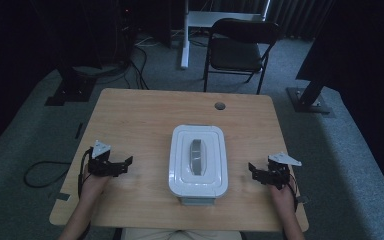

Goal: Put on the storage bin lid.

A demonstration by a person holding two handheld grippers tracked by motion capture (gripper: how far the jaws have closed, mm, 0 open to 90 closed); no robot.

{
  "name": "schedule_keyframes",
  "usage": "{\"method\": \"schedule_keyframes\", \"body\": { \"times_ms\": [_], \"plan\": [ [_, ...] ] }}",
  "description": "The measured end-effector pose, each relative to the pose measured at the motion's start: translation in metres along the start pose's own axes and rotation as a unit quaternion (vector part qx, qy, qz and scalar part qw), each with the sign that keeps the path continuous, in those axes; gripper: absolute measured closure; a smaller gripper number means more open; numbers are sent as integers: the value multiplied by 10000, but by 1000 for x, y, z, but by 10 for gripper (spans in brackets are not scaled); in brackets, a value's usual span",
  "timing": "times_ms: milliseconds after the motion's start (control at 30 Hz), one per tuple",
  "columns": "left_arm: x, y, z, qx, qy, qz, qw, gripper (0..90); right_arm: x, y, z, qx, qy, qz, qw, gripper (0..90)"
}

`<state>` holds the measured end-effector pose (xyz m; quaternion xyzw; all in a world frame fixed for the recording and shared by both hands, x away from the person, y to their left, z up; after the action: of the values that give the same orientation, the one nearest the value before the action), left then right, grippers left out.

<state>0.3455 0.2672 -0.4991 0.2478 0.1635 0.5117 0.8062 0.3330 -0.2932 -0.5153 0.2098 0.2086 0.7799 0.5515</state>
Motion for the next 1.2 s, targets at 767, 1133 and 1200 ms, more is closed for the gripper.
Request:
{"method": "schedule_keyframes", "body": {
  "times_ms": [767, 1133, 1200],
  "plan": [
    [39, 29, -34, 409, 663, 896, 9929, 20, -33, 13, -22, 291, -367, -741, 9962, 124],
    [48, 39, -48, 600, 839, 1048, 9891, 20, -35, 11, -25, 538, -473, -865, 9937, 131],
    [51, 39, -52, 733, 890, 1088, 9873, 20, -33, 9, -25, 642, -460, -857, 9932, 133]
  ]
}}
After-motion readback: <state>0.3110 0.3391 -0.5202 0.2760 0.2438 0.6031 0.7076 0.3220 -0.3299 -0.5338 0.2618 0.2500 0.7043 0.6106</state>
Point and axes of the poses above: each handheld gripper's, and its own axes: y roughly backward along the jaws, z roughly out of its top, x roughly to its left, the point moved 1 cm from there along -y, roughly forward along the jaws, and after that the axes turned 4 degrees about -y, right-handed, at the moved point
